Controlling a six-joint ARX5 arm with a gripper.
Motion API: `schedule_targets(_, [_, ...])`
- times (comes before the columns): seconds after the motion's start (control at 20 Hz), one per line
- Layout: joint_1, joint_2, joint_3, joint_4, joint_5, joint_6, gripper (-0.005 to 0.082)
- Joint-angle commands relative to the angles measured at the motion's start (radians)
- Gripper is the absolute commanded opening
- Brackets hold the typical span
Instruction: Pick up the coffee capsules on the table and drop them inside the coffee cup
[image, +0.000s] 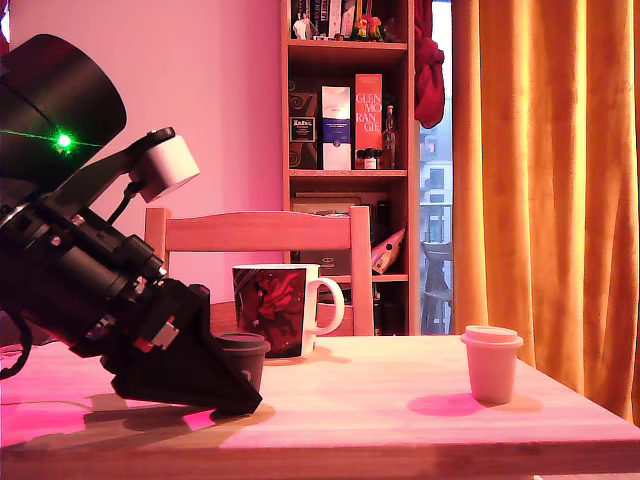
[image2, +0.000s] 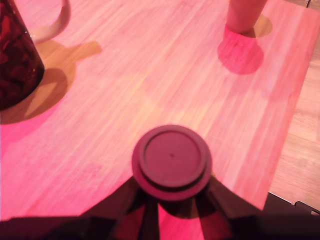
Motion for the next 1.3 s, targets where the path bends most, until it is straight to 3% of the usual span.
schedule_targets(0.0, [0.0,0.008,0.009,-0.017,0.005,0.003,0.0109])
schedule_targets(0.4, [0.001,-0.143,0.026,-0.063,0.008,-0.03,0.0109])
schedule_targets(0.65, [0.027,-0.233,0.027,0.013,-0.002,-0.023,0.0109])
schedule_targets(1.05, [0.102,-0.238,0.039,0.119,-0.03,-0.023,0.0109])
schedule_targets(1.25, [0.137,-0.228,0.116,0.04,-0.029,-0.027,0.0109])
